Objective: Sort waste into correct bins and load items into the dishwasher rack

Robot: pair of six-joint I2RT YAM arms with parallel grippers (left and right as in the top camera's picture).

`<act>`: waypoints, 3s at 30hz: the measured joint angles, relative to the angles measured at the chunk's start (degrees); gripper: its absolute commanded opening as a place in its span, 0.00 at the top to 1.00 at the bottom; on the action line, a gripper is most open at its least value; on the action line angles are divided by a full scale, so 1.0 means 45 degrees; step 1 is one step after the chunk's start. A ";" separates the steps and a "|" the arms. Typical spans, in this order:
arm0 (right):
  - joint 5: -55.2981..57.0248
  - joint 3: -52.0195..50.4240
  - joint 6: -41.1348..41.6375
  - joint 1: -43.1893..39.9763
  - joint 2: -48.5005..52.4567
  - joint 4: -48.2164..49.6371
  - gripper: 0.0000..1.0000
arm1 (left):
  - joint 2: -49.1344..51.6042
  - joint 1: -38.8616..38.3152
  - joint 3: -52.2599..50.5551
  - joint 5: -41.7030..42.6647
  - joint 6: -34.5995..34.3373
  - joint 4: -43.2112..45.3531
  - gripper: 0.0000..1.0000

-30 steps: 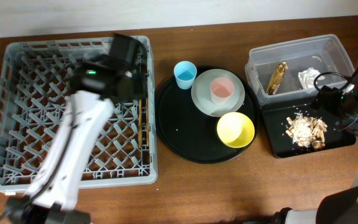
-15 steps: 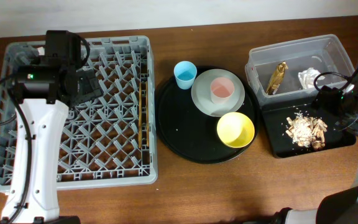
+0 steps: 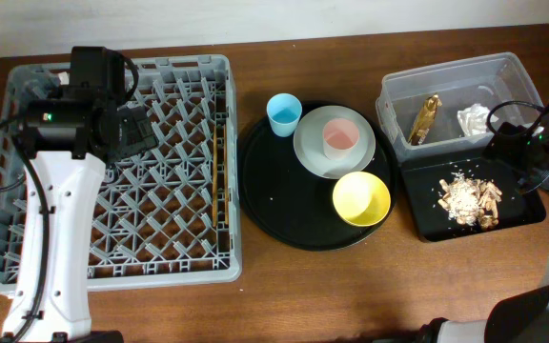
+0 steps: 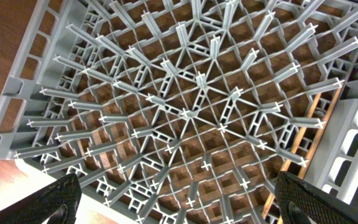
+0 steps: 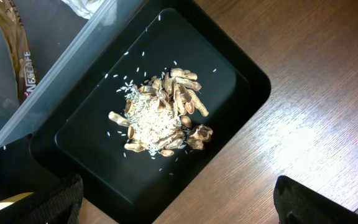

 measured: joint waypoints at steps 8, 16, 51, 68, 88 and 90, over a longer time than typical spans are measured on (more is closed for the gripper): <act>-0.0112 0.0000 0.0015 0.0000 0.0000 0.0296 0.01 | 0.0000 0.0000 0.0000 0.0000 0.0000 0.0000 0.01; -0.1753 0.0000 0.0019 0.0000 0.0000 0.1098 0.01 | 0.0000 0.0000 0.0000 0.0000 0.0000 -0.0005 0.01; -0.1943 0.0000 0.0053 0.0000 0.0000 0.1112 0.01 | 0.0000 -0.0617 -0.0039 0.6149 -0.1059 0.3463 0.01; -0.1943 0.0000 0.0058 0.0000 0.0000 0.1122 0.01 | 0.0000 -0.1486 -0.0160 0.5702 -0.1088 0.1744 0.63; -0.1987 0.0000 0.0053 0.0000 0.0000 0.1127 0.01 | 0.5644 -0.3857 0.9272 0.6421 0.1209 -0.0170 0.57; -0.1987 0.0000 0.0063 0.0000 0.0000 0.1127 0.01 | 0.6630 -0.3905 0.9680 0.6518 0.1370 -0.0097 0.52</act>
